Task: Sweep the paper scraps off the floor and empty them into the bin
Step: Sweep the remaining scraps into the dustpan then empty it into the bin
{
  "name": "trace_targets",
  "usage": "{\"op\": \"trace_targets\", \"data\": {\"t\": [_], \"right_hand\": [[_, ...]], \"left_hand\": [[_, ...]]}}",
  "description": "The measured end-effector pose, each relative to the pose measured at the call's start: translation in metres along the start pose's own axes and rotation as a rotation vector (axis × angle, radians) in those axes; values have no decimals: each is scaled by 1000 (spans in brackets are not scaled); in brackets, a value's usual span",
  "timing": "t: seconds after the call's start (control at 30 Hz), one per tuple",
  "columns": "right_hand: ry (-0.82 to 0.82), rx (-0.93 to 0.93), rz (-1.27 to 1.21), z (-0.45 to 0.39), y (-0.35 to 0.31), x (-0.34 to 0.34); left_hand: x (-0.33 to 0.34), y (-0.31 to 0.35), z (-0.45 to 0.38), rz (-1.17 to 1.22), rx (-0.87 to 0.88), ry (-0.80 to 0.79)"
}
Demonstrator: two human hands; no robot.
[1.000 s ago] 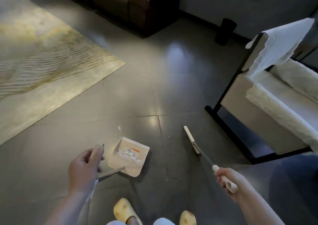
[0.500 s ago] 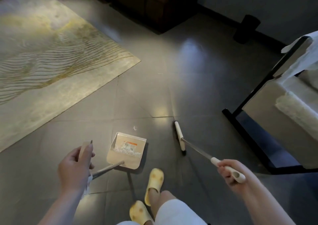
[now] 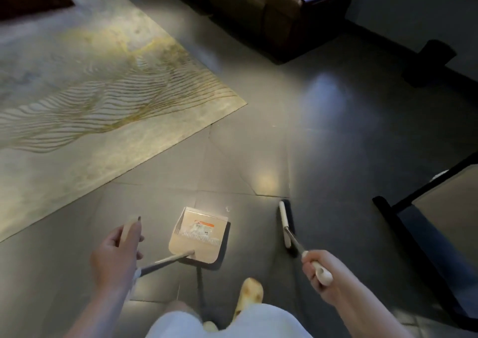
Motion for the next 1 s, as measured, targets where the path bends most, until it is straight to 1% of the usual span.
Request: {"op": "trace_targets", "data": {"t": [0.1, 0.23, 0.3, 0.4, 0.5, 0.6, 0.7, 0.83, 0.93, 1.0], "right_hand": [[-50, 5, 31, 5, 4, 32], [-124, 21, 93, 12, -6, 63], [-132, 30, 163, 14, 0, 79], [-153, 61, 268, 15, 18, 105], [-141, 52, 286, 21, 24, 128], [-117, -3, 271, 35, 21, 139], [-121, -29, 186, 44, 29, 147], [-59, -121, 214, 41, 36, 173], [15, -165, 249, 32, 36, 209], [37, -168, 257, 25, 44, 236]], "left_hand": [[-14, -7, -4, 12, -69, 36], [-38, -12, -34, -10, -73, 108], [-48, -14, -56, -27, -82, 102], [-63, -11, -84, -36, -62, 45], [-85, -8, -111, -42, -11, -29], [-116, -15, -140, -100, 73, -143], [-146, -19, -168, -203, 127, -238], [-168, -27, -205, -275, 142, -315], [-178, -38, -225, -331, 163, -367], [-182, -42, -234, -352, 179, -383]]}}
Point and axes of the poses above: each hand's wrist, its own z-axis away from the middle knuckle, its own x-axis out of the palm, y = z × x, the point moved 1 cm from there along -z, towards the middle knuckle, and after that the axes turned 3 degrees about -z, right-handed, at the moved point
